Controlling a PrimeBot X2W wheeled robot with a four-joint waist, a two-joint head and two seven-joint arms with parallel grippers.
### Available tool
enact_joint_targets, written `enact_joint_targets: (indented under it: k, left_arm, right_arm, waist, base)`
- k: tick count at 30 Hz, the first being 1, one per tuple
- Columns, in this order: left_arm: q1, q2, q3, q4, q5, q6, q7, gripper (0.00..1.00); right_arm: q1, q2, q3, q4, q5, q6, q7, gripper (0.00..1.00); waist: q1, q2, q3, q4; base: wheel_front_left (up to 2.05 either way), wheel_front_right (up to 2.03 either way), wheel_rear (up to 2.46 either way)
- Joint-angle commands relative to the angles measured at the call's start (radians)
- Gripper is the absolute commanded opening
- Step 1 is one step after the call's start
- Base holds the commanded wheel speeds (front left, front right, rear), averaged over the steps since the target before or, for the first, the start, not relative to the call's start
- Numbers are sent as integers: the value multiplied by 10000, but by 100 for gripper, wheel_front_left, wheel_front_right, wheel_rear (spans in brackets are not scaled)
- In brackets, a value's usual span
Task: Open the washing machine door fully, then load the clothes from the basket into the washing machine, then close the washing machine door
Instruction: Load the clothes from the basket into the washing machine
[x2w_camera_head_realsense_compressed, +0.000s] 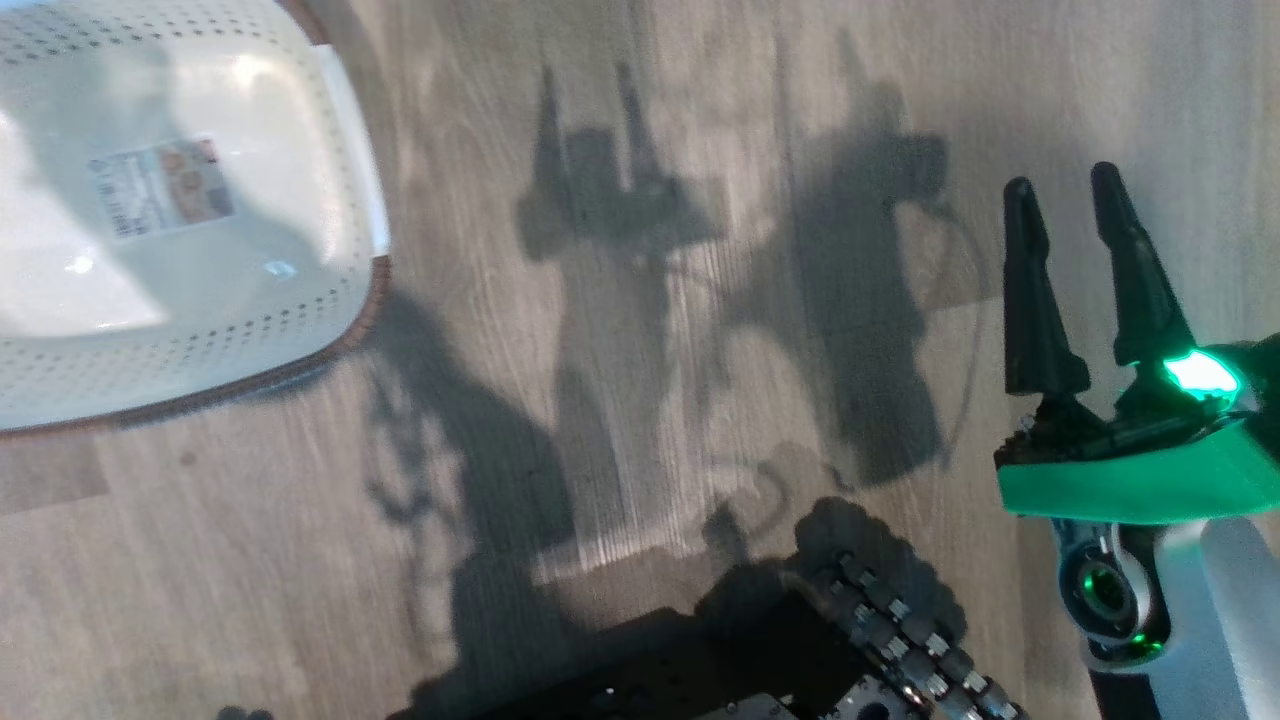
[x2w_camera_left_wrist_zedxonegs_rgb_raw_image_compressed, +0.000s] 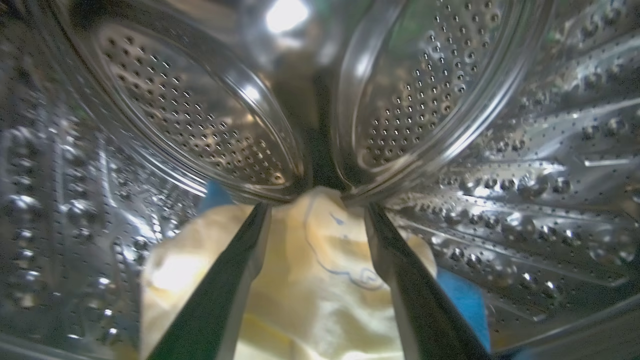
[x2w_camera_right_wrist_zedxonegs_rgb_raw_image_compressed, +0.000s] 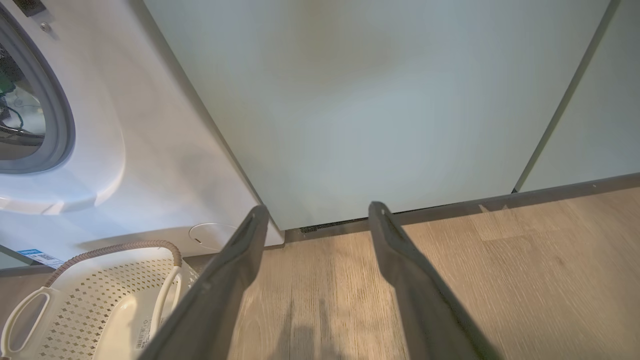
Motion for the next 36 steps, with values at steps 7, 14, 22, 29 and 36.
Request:
enact_joint_targets:
  k: [7, 14, 22, 29, 36]
  left_arm:
    - [1085, -37, 345, -813, -558, 294, -873, 100]
    - [3267, -65, 760, -2564, -1185, 886, -1531, 100]
    - [7117, 279, 1224, -6491, -1477, 2540, -1735, 100]
    - [10840, 367, 1429, -9618, -1394, 4340, -1749, 100]
    - [13588, -190, 1368, -11214, -1409, 5502, -1946, 100]
  right_arm:
    - [460, -158, -255, -233, -469, -29, -65, 100]
    - [746, -158, -582, -274, -949, -29, -65, 100]
    - [1108, -158, -846, -315, -1362, -29, -65, 100]
    - [1412, -158, -1191, -351, -1738, -29, -65, 100]
    - [1830, -277, -1383, -249, -2036, -29, -65, 100]
  waist:
    - [0, -1, -737, 756]
    - [0, -1, -1427, 1336]
    - [0, -1, -2201, 1919]
    - [0, -1, -2828, 2489]
    - [0, -1, -3650, 3077]
  base:
    - [0, 0, 0]
    - [0, 0, 0]
    - [0, 0, 0]
    - [0, 0, 0]
    - [0, 0, 0]
